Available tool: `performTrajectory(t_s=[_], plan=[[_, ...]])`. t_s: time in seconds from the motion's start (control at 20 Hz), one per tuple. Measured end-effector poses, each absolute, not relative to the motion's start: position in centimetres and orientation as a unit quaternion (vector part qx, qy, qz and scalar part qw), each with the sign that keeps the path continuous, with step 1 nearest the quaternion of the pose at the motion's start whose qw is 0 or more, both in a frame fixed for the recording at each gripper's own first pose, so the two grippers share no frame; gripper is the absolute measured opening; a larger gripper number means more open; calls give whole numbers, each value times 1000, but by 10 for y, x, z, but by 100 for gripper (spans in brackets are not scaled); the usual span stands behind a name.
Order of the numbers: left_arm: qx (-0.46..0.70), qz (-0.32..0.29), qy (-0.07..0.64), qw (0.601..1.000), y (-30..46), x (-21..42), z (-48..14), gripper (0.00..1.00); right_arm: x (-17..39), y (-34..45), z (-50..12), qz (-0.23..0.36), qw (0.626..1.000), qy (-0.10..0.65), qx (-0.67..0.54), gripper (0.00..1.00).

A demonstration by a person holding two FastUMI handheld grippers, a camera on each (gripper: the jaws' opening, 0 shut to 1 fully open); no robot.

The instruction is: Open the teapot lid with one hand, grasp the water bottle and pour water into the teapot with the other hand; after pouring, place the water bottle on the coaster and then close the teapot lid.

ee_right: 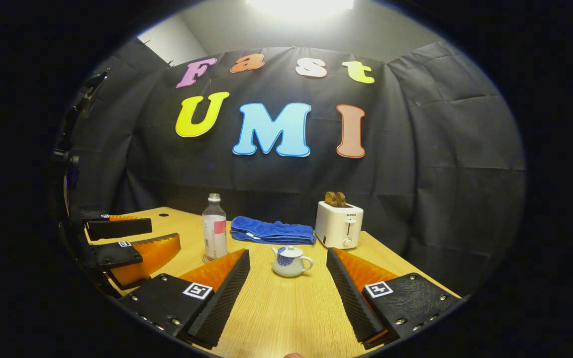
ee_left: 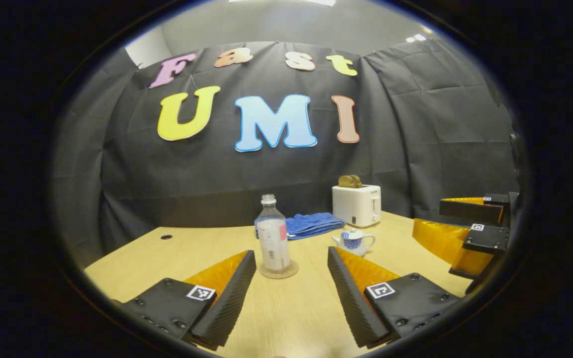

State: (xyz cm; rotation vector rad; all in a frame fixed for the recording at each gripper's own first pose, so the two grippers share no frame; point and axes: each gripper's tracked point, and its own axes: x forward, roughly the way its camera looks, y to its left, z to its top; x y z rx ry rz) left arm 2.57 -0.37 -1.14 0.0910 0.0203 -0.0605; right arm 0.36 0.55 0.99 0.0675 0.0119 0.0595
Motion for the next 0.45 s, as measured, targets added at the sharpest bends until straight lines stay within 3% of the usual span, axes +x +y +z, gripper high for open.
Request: performTrajectory(t_s=[0.45], plan=[[41,-27,11,999,-1,19,-10,100,6,-1,8,11,999,-2,52,95]])
